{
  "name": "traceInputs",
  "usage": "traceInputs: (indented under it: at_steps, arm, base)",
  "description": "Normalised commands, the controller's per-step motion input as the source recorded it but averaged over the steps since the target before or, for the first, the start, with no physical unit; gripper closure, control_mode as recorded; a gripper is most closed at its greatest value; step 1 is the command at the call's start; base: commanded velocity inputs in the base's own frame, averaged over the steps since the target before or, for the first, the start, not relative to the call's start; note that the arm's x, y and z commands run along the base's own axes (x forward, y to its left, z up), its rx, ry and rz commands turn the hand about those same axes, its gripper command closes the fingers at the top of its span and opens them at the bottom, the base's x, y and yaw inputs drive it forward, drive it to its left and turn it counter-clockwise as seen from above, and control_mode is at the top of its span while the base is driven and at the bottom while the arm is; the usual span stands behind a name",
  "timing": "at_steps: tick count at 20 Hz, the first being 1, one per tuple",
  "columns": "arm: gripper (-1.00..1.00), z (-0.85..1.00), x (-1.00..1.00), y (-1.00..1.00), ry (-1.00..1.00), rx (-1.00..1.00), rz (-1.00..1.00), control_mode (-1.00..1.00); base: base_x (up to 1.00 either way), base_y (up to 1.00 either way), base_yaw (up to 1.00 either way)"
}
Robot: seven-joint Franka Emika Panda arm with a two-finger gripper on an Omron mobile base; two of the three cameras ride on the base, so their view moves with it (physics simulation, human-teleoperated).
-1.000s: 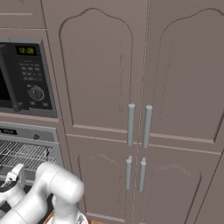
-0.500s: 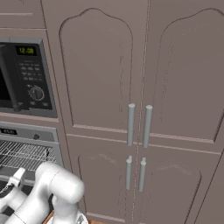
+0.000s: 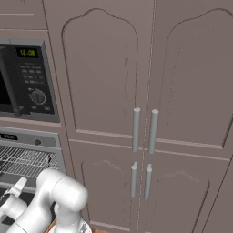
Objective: Take the fish from the oven and place it on the plate on the counter.
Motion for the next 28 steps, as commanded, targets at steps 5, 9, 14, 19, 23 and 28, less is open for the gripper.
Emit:
traceInputs:
  at_steps: [5,9,14,19,23,28]
  arm:
    - [-1.00,0.00,0.02,0.36,0.03,0.31,0.31,-1.00]
    - [-1.00,0.00,0.16,0.13,0.02,0.24,0.30,-1.00]
    - [-1.00,-0.13,0.18,0.01,0.02,0.12,0.23,-1.00]
    - [-1.00,-0.18,0.32,-0.20,0.00,0.00,-0.04,-1.00]
    - [-1.00,-0.37,0.37,-0.17,-0.03,0.00,-0.09,-1.00]
    - [-1.00,-0.41,0.12,-0.17,-0.07,0.00,-0.07,-1.00]
  base:
    - [0.00,0.00,0.00]
    - [0.00,0.00,0.00]
    - [0.00,0.00,0.00]
    - [0.00,0.00,0.00]
    - [0.00,0.00,0.00]
    - [0.00,0.00,0.00]
